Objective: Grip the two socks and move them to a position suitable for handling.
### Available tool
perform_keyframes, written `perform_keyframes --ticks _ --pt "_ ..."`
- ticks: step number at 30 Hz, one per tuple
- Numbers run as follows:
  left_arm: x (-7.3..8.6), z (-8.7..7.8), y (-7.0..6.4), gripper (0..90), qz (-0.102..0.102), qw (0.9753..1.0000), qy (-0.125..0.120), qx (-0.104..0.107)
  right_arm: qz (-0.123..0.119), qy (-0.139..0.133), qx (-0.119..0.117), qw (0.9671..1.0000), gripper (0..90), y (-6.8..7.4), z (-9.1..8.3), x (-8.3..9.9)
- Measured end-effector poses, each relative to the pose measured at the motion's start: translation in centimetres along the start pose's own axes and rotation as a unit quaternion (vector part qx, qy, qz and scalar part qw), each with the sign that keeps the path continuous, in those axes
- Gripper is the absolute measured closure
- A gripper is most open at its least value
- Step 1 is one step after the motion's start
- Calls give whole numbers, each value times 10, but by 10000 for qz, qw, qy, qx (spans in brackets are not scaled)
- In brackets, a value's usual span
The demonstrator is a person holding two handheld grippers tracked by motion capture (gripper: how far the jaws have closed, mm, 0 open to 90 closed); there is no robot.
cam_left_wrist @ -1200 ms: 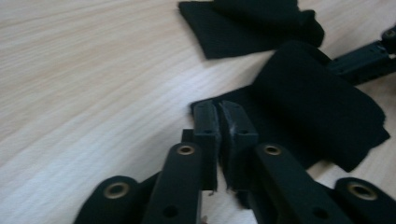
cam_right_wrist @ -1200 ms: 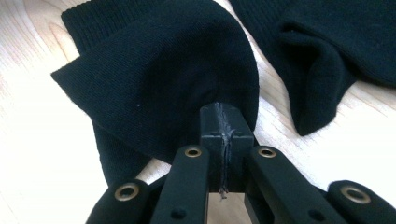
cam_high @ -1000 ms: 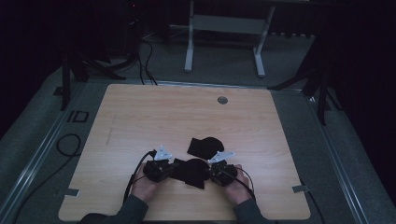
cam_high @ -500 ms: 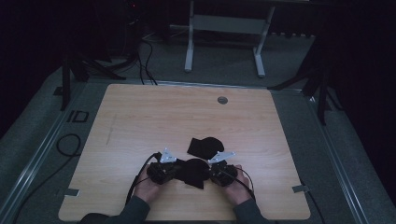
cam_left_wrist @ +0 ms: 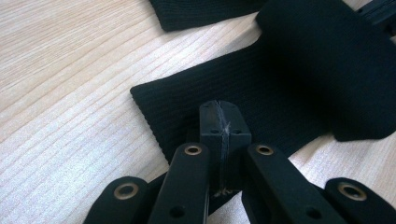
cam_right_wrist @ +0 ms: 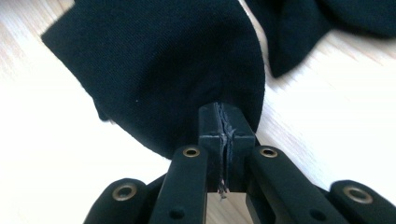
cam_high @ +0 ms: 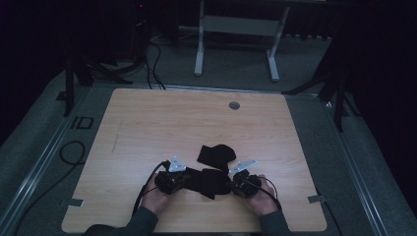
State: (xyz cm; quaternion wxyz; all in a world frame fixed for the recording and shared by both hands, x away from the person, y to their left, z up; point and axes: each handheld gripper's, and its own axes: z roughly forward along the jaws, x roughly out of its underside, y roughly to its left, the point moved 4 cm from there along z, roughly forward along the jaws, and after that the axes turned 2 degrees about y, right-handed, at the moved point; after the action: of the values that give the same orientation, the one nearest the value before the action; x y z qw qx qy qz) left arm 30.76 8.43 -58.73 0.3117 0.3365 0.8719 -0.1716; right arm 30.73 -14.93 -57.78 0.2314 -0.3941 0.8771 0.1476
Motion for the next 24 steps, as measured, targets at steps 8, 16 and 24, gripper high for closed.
perform_keyframes --ticks 8,16,24 --pt "0 0 0 900 44 10000 -2 -17 112 155 -105 9998 868 -21 -13 15" --pt "0 0 0 900 66 10000 -18 11 260 270 101 9992 855 -38 -23 25" --pt "0 0 0 899 126 9999 -20 16 399 244 157 9988 854 -49 -28 32"
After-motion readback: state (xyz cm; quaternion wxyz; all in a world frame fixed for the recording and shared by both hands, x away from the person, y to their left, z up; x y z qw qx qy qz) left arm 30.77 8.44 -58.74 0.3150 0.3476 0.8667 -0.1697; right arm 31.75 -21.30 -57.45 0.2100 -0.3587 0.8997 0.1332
